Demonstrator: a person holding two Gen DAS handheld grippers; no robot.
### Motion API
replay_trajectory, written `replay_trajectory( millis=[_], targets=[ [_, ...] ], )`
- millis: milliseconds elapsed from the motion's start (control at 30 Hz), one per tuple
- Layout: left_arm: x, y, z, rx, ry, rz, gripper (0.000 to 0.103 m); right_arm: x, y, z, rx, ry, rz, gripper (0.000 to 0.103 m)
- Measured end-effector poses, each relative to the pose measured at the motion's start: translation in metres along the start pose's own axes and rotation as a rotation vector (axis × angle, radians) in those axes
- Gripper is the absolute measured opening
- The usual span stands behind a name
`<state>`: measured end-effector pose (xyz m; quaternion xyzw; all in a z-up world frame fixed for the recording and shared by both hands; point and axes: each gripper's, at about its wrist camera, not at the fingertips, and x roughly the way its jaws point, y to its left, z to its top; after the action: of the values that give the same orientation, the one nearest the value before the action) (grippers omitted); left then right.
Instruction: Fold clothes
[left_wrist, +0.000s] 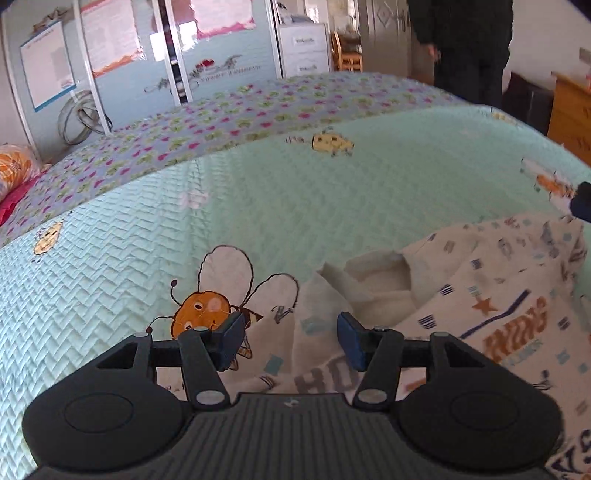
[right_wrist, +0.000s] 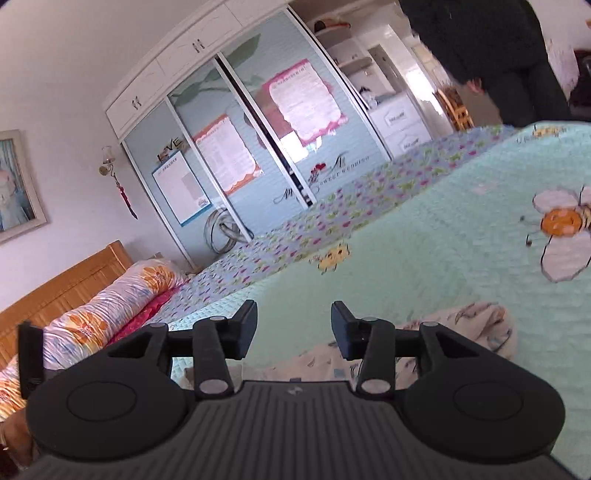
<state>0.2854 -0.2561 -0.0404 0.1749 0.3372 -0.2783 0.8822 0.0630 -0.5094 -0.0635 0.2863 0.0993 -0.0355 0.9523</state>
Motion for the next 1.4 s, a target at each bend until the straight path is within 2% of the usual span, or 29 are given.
replay_trajectory(
  millis=[67,133,167,267,367,533,567,600,667,733,800,867,933,1000,1067,1133,1200,1233,1267,1300,1333,1367,1400],
  targets=[
    [-0.008,0.019,0.003,-0.095,-0.034,-0.018,0.057,0.002,-0.003,-0.002,-0.003,-0.007,-0.015,0.045],
    [-0.020,0.044,0.004,-0.212,-0.079,-0.082,0.057,0.002,-0.008,-0.003,0.001,-0.013,-0.031,0.045],
    [-0.022,0.052,0.005,-0.238,-0.085,-0.090,0.057,0.003,-0.012,-0.004,0.010,-0.011,-0.037,0.045],
    [-0.012,0.064,0.004,-0.217,-0.033,-0.078,0.057,0.007,-0.019,-0.008,0.033,0.011,-0.044,0.045],
    [0.007,0.068,-0.001,-0.185,0.061,-0.140,0.057,0.012,-0.019,-0.012,0.032,0.036,-0.043,0.045],
    [0.026,0.062,-0.005,-0.153,0.083,-0.194,0.055,0.018,-0.013,-0.018,-0.001,0.078,-0.035,0.047],
    [0.031,0.061,-0.006,-0.161,0.093,-0.203,0.041,0.020,-0.012,-0.020,-0.005,0.086,-0.034,0.048],
    [0.037,0.060,-0.007,-0.173,0.115,-0.226,0.004,0.021,-0.012,-0.021,-0.008,0.093,-0.033,0.048],
    [0.041,0.051,-0.007,-0.136,0.129,-0.213,0.001,0.023,-0.010,-0.022,-0.012,0.098,-0.034,0.048],
    [0.038,0.045,-0.003,-0.100,0.098,-0.170,0.001,0.022,-0.010,-0.022,-0.014,0.094,-0.042,0.048],
    [0.034,0.052,0.006,-0.116,0.055,-0.110,0.000,0.021,-0.011,-0.021,-0.016,0.089,-0.053,0.048],
    [0.034,0.063,0.017,-0.127,0.033,-0.005,0.000,0.021,-0.012,-0.021,-0.016,0.088,-0.061,0.048],
    [0.037,0.075,0.029,-0.148,0.027,0.062,0.000,0.023,-0.014,-0.022,-0.014,0.096,-0.060,0.048],
    [0.041,0.079,0.038,-0.126,0.013,0.156,0.000,0.026,-0.014,-0.024,-0.020,0.113,-0.060,0.048],
    [0.044,0.086,0.043,-0.134,0.008,0.200,0.000,0.031,-0.014,-0.027,-0.027,0.131,-0.065,0.048],
    [0.045,0.097,0.045,-0.183,0.029,0.141,0.000,0.033,-0.014,-0.028,-0.031,0.143,-0.067,0.048],
    [0.037,0.097,0.043,-0.212,0.005,0.040,0.000,0.033,-0.015,-0.029,-0.028,0.146,-0.065,0.048],
    [0.032,0.091,0.041,-0.191,-0.003,-0.020,0.001,0.033,-0.015,-0.029,-0.023,0.147,-0.062,0.048],
    [0.029,0.084,0.041,-0.154,-0.003,-0.078,0.007,0.033,-0.016,-0.028,-0.018,0.148,-0.061,0.048],
    [0.026,0.074,0.040,-0.103,0.001,-0.112,0.019,0.033,-0.017,-0.029,-0.013,0.150,-0.061,0.048],
    [0.025,0.065,0.038,-0.035,0.005,-0.109,0.028,0.034,-0.017,-0.029,-0.007,0.153,-0.060,0.048],
    [0.025,0.056,0.035,0.031,0.009,-0.088,0.045,0.034,-0.017,-0.029,-0.006,0.155,-0.061,0.048],
    [0.027,0.053,0.032,0.069,0.019,-0.065,0.051,0.033,-0.017,-0.029,-0.006,0.156,-0.061,0.048]
  ],
)
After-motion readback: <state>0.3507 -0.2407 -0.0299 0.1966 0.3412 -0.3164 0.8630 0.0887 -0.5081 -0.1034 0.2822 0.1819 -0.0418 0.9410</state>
